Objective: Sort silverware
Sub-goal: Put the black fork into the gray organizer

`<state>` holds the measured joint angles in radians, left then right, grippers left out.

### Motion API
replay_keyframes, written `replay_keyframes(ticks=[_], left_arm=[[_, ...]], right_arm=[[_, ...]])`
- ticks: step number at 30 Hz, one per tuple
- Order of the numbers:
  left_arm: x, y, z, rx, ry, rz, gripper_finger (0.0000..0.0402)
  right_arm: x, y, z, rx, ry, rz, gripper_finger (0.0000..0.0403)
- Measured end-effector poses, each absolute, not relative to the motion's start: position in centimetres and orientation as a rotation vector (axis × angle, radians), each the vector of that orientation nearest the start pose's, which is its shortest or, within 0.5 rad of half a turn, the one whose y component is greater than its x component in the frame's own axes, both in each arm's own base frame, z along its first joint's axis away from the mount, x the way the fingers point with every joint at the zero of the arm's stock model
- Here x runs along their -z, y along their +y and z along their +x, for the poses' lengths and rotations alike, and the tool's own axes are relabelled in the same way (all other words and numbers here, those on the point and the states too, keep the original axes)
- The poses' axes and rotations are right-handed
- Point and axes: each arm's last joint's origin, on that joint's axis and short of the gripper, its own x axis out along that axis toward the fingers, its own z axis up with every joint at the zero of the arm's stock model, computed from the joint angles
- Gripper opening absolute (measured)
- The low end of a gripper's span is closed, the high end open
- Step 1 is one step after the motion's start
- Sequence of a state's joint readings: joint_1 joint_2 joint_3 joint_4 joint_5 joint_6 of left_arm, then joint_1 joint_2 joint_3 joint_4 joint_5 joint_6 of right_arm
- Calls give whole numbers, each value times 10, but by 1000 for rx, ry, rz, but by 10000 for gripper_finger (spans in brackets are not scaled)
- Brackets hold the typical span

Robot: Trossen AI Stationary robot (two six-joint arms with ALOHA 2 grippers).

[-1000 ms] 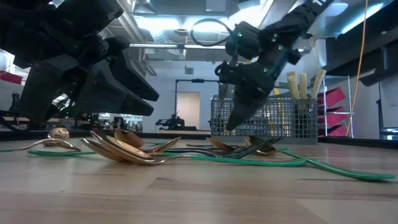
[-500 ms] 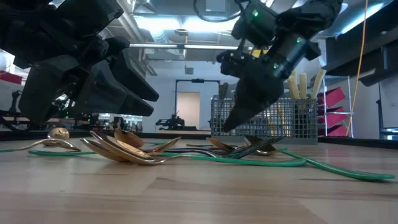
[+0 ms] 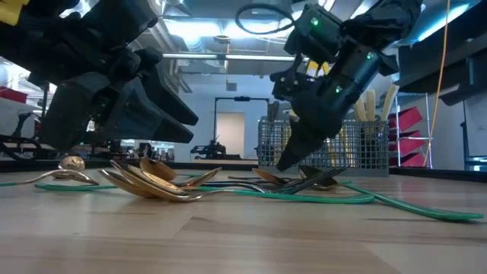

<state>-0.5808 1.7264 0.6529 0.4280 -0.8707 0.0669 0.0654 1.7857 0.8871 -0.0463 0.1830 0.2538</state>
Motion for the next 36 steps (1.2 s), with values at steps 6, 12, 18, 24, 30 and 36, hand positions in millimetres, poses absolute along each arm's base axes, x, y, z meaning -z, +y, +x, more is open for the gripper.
replay_keyframes(ticks=[6,12,18,24,30,36], left_arm=[[-126,-143,264,-268,499,491,192],[-126,-143,265,-270,499,490,192],[-126,-143,265,-273,495,477,192],[-126,-143,265,-306,464,305,192],[-125,-145,266,-244,474,220,192],[-125,-145,266,-235,480,191,192]], right_arm=[[-119,17,333,235,944,131,88],[-116,17,334,237,950,149,88],[-116,17,333,242,951,158,78],[-116,17,333,249,949,179,33],[-116,17,334,253,946,188,5],[-116,17,334,239,938,176,3]])
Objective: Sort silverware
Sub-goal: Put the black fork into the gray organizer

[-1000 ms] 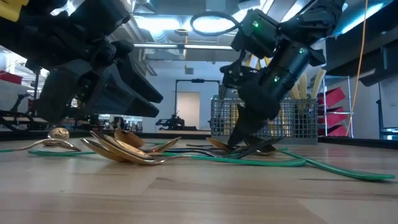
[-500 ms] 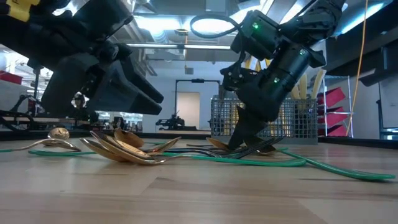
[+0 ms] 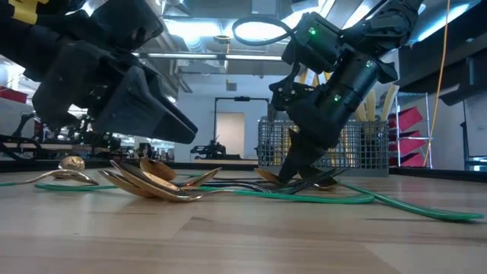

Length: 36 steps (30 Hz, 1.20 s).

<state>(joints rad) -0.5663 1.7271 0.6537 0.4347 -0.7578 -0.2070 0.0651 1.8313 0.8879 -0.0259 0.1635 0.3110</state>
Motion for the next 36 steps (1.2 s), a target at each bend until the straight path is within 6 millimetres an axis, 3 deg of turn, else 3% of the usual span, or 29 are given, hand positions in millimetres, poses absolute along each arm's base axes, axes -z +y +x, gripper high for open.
replay_keyframes(ticks=[13,21,27,36], left_arm=[[-124,-146,265,-214,490,185,192],[-124,-146,265,-219,483,152,192],[-124,-146,265,-232,484,110,192],[-124,-146,265,-232,483,109,192]], right_arm=[[-125,17,342,221,903,152,3],[-153,13,353,263,807,73,2],[-184,-4,357,308,687,64,2],[-201,-41,357,452,581,-29,2]])
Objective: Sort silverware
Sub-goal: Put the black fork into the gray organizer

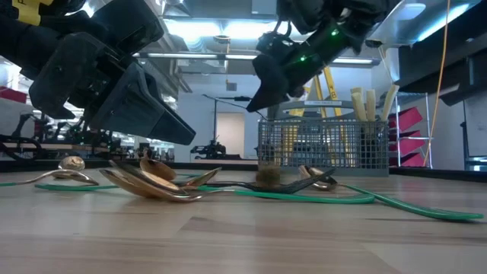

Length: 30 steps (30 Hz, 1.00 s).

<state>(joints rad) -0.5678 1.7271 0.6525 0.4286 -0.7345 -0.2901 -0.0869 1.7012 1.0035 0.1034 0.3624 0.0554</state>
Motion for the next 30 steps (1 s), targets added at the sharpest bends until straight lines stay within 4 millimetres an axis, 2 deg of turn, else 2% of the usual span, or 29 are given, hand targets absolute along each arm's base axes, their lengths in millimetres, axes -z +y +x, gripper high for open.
replay_keyframes(ticks=[11,17,22,26,30], left_arm=[[-124,-146,265,-232,483,110,192],[-124,-146,265,-233,484,106,192],[-126,-139,270,-269,465,126,192],[-138,-120,285,-367,377,152,192],[-151,-90,303,-459,308,197,192]], right_arm=[[-229,-97,359,649,251,25,2],[-241,-112,354,735,69,37,2],[-232,-110,349,743,44,39,2],[-213,-106,339,800,87,52,2],[-197,-96,323,809,22,71,2]])
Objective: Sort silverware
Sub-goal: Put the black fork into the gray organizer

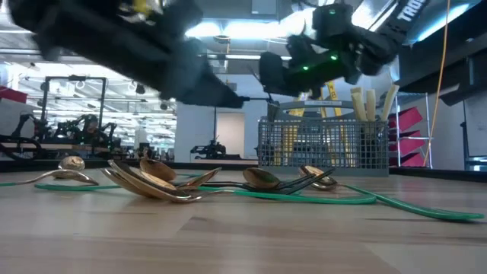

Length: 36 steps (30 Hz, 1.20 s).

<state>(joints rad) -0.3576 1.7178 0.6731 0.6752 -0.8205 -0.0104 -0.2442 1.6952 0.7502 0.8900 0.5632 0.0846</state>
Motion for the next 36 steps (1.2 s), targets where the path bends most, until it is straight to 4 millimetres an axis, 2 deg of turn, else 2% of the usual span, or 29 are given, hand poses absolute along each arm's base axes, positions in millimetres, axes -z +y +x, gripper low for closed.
replay_keyframes(ticks=[5,9,14,19,25,28,32,36], left_arm=[[-173,-36,313,-670,245,258,192],[-201,13,320,-614,157,244,192],[-227,68,326,-551,49,157,192],[-246,111,323,-634,-4,146,192],[-267,168,324,-678,46,82,192],[-270,189,332,-674,77,19,192],[-276,203,347,-628,38,-12,192],[-271,220,353,-659,21,-92,192]], right_arm=[[-191,-82,293,817,-110,92,2],[-198,-87,281,832,-186,74,2],[-218,-101,289,804,-230,-15,2],[-229,-114,298,794,-200,-38,2],[-241,-137,308,815,-103,-45,2],[-242,-146,312,818,-24,-43,2],[-242,-152,310,830,-15,-41,2],[-240,-156,308,844,-2,-5,2]])
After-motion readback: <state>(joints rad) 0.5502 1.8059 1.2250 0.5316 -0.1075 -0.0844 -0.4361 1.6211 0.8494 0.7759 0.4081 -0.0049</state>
